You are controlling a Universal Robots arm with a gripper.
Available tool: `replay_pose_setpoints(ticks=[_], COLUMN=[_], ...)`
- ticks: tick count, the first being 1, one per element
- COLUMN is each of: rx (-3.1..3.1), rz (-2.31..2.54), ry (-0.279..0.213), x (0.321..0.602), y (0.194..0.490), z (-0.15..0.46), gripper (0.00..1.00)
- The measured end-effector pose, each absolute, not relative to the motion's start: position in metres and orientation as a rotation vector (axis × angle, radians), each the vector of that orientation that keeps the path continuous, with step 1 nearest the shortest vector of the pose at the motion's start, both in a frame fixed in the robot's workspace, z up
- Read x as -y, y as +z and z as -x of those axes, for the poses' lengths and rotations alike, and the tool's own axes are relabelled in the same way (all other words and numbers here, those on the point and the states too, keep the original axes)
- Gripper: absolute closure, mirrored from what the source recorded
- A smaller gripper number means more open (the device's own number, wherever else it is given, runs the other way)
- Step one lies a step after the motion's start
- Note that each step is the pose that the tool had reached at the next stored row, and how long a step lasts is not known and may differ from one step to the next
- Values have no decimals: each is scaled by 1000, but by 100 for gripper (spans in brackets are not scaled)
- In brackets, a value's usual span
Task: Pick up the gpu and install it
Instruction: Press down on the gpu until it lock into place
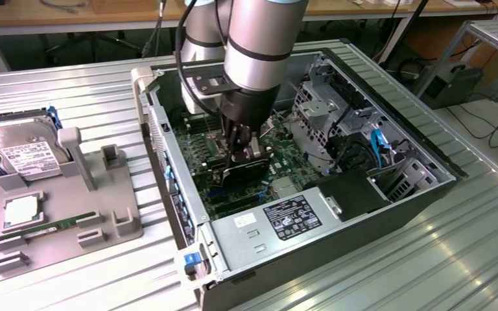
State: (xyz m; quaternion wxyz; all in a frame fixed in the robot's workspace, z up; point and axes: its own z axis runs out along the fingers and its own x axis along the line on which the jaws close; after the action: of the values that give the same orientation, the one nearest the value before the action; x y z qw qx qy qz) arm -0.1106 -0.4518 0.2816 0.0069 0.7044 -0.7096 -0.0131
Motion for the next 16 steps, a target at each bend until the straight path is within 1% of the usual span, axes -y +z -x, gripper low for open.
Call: replay_pose_setpoints(ticks=[7, 16], rx=[2232, 2231], rz=[-2216, -2220], ry=[-13, -11], x=[452, 455], y=[275, 272], z=[114, 116], gripper=[89, 89])
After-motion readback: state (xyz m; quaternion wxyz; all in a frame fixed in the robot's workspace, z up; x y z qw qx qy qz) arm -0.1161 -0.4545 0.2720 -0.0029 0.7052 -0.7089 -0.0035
